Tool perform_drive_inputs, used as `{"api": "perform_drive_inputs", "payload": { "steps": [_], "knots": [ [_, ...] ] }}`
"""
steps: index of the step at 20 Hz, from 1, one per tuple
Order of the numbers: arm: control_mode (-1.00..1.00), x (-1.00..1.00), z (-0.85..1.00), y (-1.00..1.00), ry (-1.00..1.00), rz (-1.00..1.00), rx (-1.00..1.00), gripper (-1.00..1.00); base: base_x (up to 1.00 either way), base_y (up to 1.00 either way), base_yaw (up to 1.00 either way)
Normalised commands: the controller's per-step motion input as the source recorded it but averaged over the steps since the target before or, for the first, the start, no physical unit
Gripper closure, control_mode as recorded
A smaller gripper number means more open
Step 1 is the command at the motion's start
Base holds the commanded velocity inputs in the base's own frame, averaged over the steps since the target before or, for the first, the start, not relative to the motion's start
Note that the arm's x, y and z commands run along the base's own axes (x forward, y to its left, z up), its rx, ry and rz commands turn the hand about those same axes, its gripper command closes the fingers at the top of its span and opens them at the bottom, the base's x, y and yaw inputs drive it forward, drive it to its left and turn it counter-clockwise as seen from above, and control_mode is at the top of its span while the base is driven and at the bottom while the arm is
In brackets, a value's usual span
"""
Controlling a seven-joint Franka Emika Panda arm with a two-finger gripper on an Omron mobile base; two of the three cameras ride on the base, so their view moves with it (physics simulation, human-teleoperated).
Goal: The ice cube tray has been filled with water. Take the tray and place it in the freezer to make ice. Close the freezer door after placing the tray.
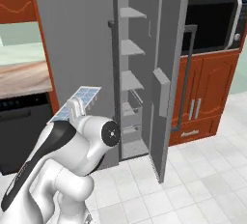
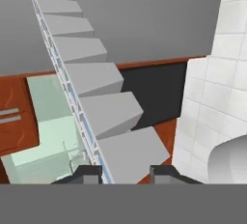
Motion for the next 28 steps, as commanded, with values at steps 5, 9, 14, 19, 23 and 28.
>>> {"api": "perform_drive_inputs", "payload": {
  "steps": [5,9,14,19,23,28],
  "knots": [
    [1.0,0.0,0.0,0.0,0.0,0.0,0.0,1.0,0.76,-0.62,0.31],
    [1.0,0.0,0.0,0.0,0.0,0.0,0.0,1.0,0.81,-0.86,0.17],
    [1.0,0.0,0.0,0.0,0.0,0.0,0.0,1.0,0.72,-0.66,0.11],
    [1.0,0.0,0.0,0.0,0.0,0.0,0.0,1.0,0.63,0.16,0.18],
    [1.0,0.0,0.0,0.0,0.0,0.0,0.0,1.0,0.62,0.4,0.18],
    [1.0,0.0,0.0,0.0,0.0,0.0,0.0,1.0,0.56,0.35,0.15]
  ]
}}
